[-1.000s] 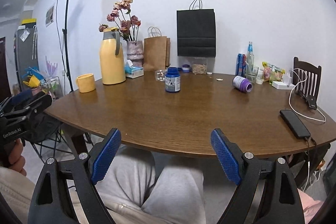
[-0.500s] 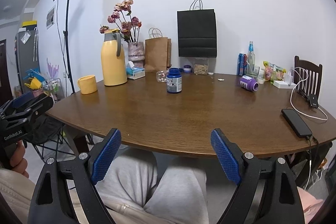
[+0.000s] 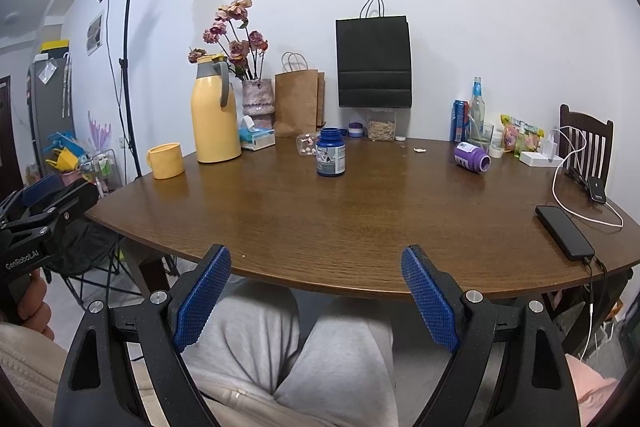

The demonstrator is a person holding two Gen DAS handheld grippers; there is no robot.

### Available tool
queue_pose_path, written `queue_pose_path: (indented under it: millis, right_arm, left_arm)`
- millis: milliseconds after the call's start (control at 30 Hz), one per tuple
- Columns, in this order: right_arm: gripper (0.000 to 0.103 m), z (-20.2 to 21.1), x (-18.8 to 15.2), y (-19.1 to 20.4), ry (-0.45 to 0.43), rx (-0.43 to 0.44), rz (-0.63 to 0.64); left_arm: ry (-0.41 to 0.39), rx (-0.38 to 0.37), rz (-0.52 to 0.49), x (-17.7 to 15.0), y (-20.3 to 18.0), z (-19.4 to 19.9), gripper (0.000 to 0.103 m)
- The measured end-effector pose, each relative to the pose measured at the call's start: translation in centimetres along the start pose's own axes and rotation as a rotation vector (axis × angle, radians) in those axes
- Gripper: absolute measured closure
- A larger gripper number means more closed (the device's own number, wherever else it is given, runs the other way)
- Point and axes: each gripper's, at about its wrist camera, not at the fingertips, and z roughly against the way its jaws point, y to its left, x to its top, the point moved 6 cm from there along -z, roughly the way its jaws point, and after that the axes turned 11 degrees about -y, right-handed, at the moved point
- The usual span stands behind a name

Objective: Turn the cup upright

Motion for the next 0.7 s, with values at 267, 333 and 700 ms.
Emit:
queue_pose_path:
  millis: [267,333,700]
  right_arm:
    - [0.012,0.04,0.02,0.06,0.0,0.0,0.0]
    - [0.012,0.08,0.04,0.04,-0.001,0.0,0.0]
    - [0.012,0.06,0.04,-0.02,-0.001,0.002,0.002]
  left_arm:
    - [-0.001,0.001,-0.001,0.06,-0.05,0.02,0.0]
    - [-0.002,0.002,-0.001,0.11,-0.09,0.03,0.0]
    - [-0.005,0.005,0.0,0.25,0.01,0.01,0.0]
